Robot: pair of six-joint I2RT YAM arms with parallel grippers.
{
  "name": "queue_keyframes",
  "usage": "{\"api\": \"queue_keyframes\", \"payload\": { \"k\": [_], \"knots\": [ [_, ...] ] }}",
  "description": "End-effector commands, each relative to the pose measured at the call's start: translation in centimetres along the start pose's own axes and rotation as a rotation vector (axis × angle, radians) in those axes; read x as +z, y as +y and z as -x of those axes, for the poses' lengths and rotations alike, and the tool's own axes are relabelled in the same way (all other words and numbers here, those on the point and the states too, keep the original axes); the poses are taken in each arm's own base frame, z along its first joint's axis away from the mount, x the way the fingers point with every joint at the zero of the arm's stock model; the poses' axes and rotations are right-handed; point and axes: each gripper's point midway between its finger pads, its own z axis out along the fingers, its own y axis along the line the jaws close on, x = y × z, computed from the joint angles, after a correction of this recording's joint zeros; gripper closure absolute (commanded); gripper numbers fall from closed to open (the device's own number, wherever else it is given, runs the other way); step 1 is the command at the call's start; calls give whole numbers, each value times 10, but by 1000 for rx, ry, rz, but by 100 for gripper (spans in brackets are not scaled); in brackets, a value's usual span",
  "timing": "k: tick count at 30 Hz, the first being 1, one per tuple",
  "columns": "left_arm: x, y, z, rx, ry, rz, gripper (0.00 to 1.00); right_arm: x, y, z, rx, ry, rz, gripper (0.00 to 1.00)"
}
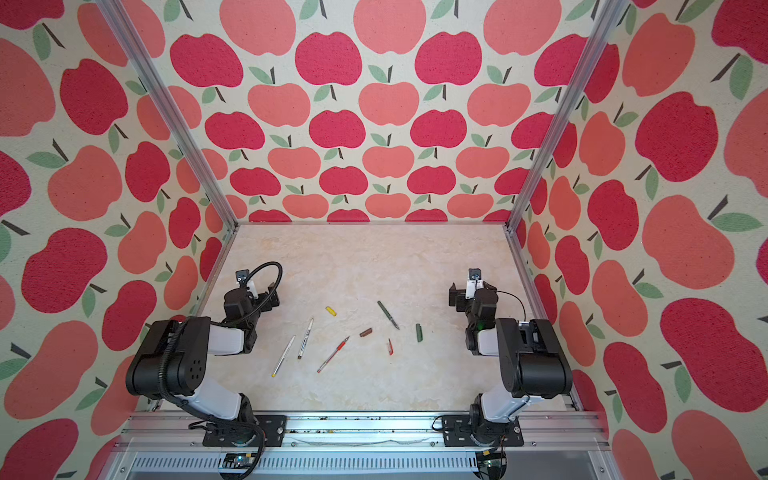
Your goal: Insert the pens into the pen caps
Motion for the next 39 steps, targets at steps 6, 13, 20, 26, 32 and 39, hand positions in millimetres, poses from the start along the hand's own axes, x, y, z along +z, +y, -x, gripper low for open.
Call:
{"api": "queue_keyframes", "payload": {
  "k": [6, 13, 20, 26, 32, 39],
  "knots": [
    [0, 1, 2, 18, -16, 5, 1, 1, 4, 2, 7, 2, 26, 1],
    [0, 0, 2, 19, -14, -5, 1, 1, 3, 1, 7, 2, 25, 1],
    [0, -4, 2, 29, -15, -16, 1, 1, 4, 1, 7, 3, 27, 1],
    [0, 1, 2, -2, -13, -21, 1, 0, 2, 2, 10, -2, 18, 1],
    [-19, -3, 39, 8, -24, -43, 1, -19, -11, 22, 25, -44, -42, 1],
    [-83, -22, 124, -84, -83, -195, 1, -51, -32, 86, 488, -48, -52, 1]
  ]
}}
